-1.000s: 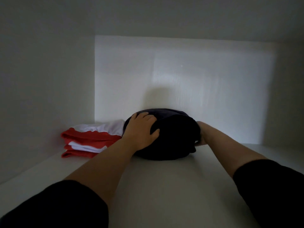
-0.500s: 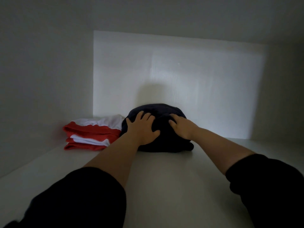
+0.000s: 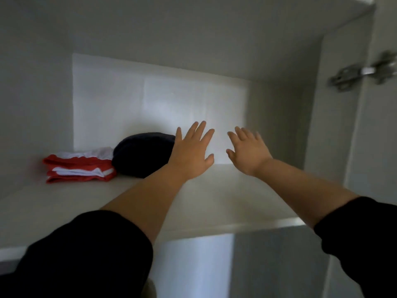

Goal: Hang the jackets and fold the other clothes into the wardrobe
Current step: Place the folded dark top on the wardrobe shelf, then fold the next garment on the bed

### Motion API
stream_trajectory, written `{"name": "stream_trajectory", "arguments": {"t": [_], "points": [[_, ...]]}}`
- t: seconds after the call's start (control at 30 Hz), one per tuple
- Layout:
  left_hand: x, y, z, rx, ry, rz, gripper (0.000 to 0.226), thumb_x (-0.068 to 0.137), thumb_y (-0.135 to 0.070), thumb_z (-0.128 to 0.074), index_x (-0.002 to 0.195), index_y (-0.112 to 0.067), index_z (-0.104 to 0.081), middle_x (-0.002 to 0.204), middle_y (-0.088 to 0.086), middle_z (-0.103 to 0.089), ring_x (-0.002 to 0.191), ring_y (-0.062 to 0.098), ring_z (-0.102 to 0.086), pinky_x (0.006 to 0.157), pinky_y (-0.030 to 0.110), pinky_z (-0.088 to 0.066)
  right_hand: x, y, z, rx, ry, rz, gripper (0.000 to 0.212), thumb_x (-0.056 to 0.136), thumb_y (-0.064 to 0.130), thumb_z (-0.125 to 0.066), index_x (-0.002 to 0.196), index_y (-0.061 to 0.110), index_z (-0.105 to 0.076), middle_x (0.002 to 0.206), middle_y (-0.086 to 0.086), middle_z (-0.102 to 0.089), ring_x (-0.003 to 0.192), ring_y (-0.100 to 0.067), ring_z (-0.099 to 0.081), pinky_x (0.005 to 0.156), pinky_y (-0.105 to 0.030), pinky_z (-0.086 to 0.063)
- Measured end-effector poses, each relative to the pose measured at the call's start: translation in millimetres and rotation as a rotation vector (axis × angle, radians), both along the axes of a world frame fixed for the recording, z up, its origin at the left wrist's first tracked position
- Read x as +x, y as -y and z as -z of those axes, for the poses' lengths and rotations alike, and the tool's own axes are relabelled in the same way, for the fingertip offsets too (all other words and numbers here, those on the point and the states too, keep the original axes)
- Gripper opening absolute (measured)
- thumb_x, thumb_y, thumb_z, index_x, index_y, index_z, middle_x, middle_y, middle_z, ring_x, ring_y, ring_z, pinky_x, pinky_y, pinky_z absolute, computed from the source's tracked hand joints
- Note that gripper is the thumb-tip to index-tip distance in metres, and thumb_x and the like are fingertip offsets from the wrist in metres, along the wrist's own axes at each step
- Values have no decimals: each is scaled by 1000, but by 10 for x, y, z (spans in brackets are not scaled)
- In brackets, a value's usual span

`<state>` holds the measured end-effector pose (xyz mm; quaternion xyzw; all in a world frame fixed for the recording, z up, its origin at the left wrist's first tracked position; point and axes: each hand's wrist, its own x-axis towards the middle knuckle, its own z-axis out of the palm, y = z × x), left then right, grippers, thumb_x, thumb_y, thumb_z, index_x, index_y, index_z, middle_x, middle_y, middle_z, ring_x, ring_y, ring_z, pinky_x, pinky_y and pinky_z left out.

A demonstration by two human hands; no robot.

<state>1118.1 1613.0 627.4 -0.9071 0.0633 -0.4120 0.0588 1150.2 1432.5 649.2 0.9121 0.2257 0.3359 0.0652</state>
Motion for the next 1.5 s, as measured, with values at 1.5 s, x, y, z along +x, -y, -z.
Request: {"name": "stream_trajectory", "arguments": {"t": [1.5], "points": [[-8331,11522,2365,348,-324,1829,73,92,-36,-45,152,-15,-11,160,9,-8,147,25,-5,116,49,-10,-10493,9427,2459,415,-34,1843,61,94,26,-49,147,8,-25,157,-12,-19,146,-28,-12,119,-47,-7]]}}
